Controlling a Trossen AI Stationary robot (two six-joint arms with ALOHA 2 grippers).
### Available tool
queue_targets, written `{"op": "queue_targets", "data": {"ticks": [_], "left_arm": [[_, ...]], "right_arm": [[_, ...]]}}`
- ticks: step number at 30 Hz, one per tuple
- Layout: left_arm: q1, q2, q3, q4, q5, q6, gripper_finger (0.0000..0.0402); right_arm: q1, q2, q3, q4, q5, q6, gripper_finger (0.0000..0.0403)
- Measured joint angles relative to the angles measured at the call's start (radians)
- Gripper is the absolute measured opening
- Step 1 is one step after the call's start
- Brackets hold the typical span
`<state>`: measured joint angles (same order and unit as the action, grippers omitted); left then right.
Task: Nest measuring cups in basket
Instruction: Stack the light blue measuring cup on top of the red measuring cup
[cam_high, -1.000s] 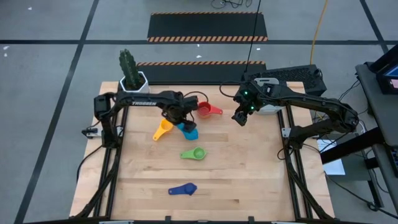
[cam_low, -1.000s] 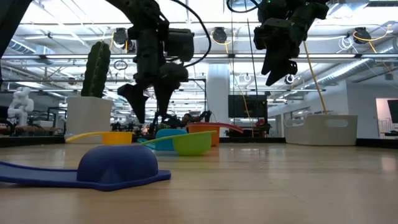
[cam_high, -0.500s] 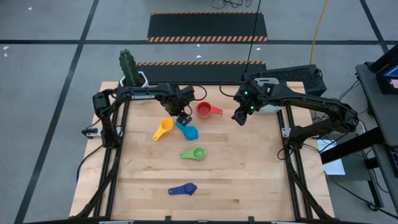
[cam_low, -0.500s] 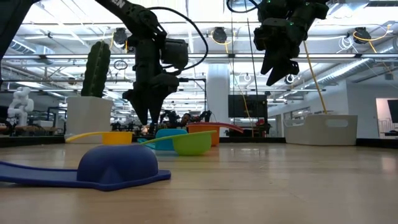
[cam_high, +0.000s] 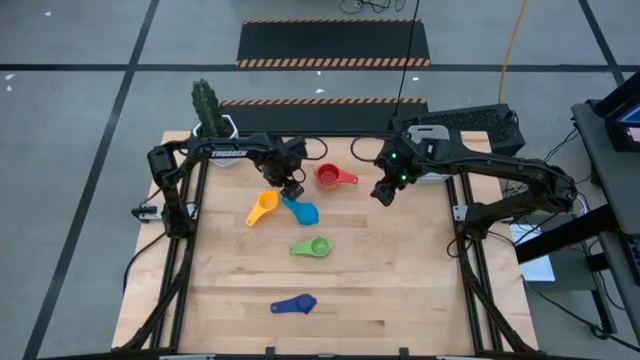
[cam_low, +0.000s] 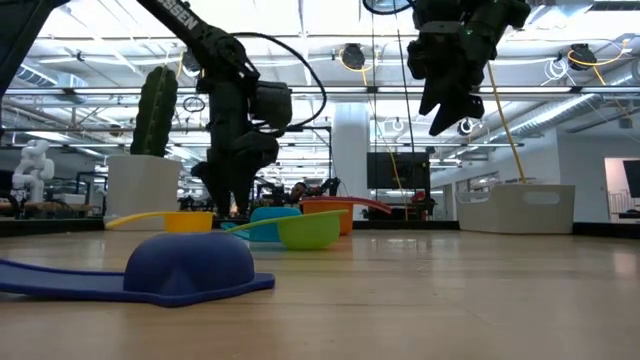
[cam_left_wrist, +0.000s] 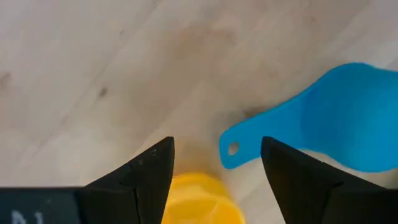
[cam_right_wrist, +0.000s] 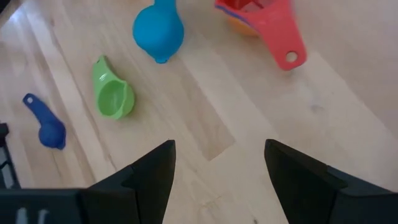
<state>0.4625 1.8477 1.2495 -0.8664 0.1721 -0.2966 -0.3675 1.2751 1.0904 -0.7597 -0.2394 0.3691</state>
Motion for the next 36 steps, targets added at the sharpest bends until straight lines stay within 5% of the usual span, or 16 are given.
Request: {"op": "queue_targets", "data": {"ticks": [13, 36], "left_arm": [[-0.005, 0.000, -0.122, 0.095, 0.126, -0.004, 0.0244], [-0.017, -0.002, -0.155, 0.188, 0.168, -0.059, 0.0243]], "right_arm": [[0.063, 0.000, 0.000, 0.025, 0.005, 0.031, 0.0238], [0.062, 0.000, 0.000, 0.040, 0.007, 0.005, 0.0238]]}}
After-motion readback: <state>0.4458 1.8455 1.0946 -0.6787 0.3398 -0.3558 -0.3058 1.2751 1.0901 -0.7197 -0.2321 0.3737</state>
